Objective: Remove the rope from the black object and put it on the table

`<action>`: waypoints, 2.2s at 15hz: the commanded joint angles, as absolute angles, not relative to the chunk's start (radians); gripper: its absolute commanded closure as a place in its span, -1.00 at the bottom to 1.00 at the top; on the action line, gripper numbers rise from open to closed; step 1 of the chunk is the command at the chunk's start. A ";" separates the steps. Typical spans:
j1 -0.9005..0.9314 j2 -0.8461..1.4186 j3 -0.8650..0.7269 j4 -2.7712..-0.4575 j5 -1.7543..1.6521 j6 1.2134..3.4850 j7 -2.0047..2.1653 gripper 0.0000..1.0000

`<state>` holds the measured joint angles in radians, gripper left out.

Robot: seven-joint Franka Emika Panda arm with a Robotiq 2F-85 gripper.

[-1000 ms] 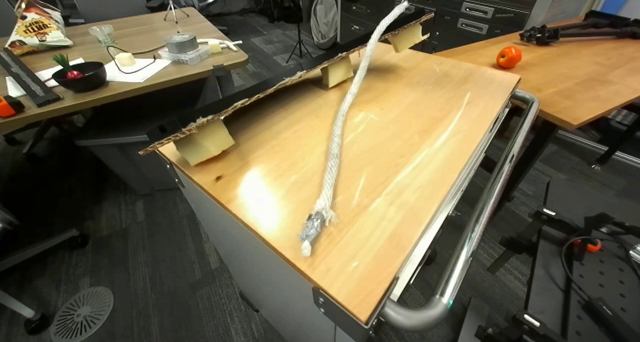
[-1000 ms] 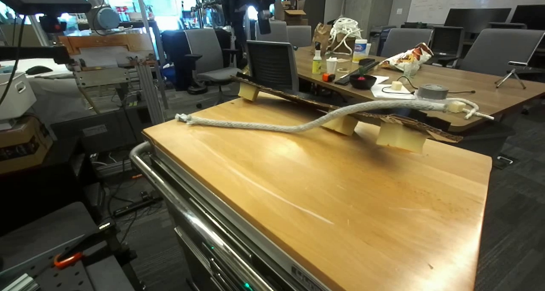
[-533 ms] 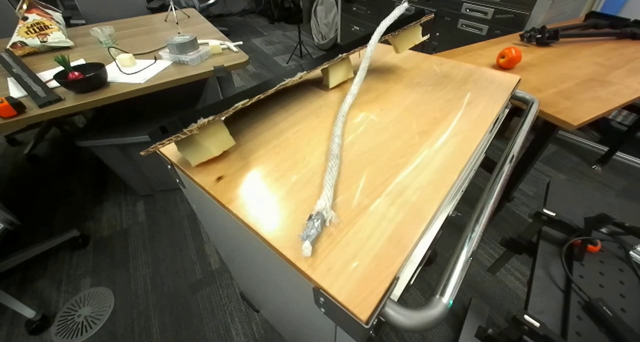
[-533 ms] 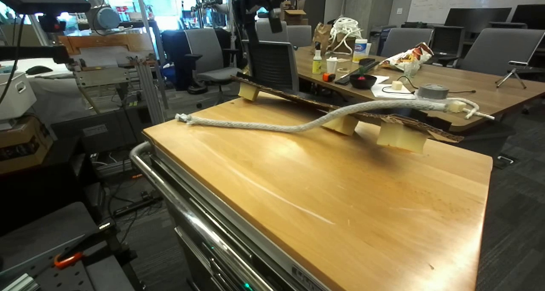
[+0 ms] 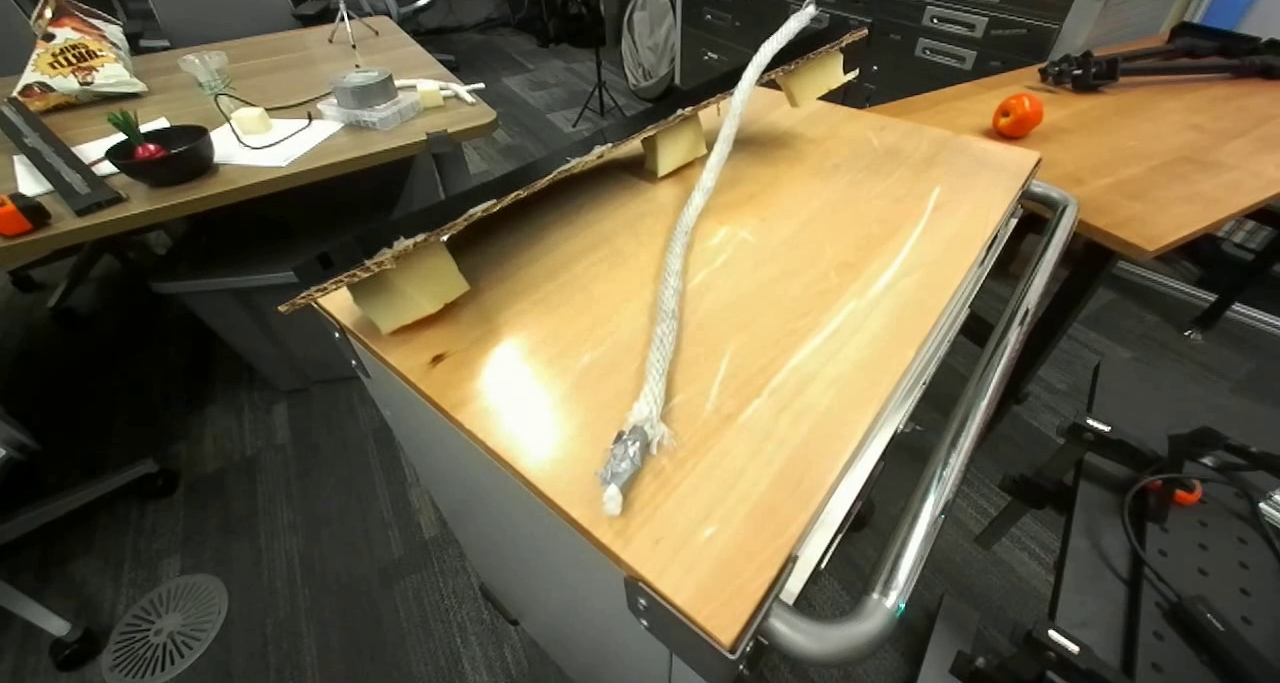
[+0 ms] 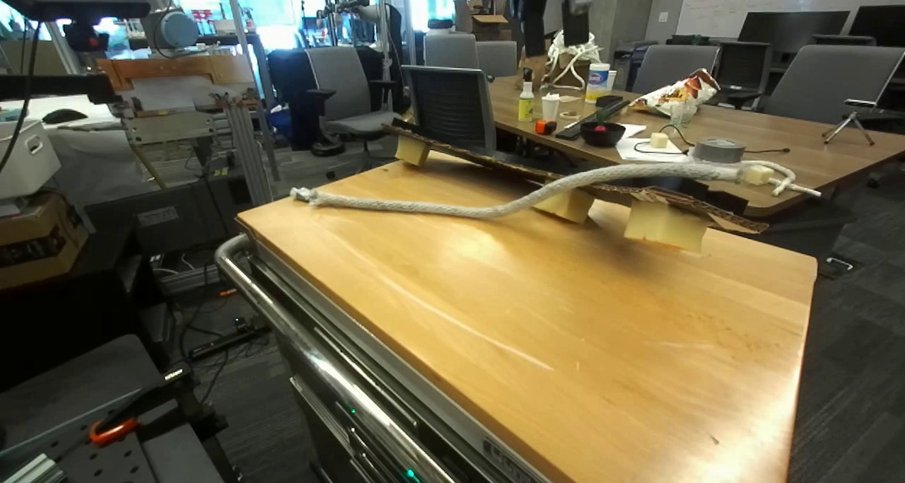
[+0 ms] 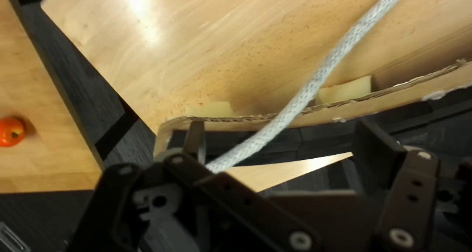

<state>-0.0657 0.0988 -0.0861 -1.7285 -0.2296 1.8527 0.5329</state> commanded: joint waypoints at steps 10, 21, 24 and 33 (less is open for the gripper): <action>-0.091 0.280 -0.143 -1.536 -0.185 1.802 0.822 -1.00; -0.145 0.508 -0.227 -1.332 -0.124 1.824 1.059 -0.97; -0.150 0.550 -0.230 -1.303 -0.120 1.814 1.084 -0.84; -0.169 0.599 -0.231 -1.273 -0.105 1.821 1.113 0.72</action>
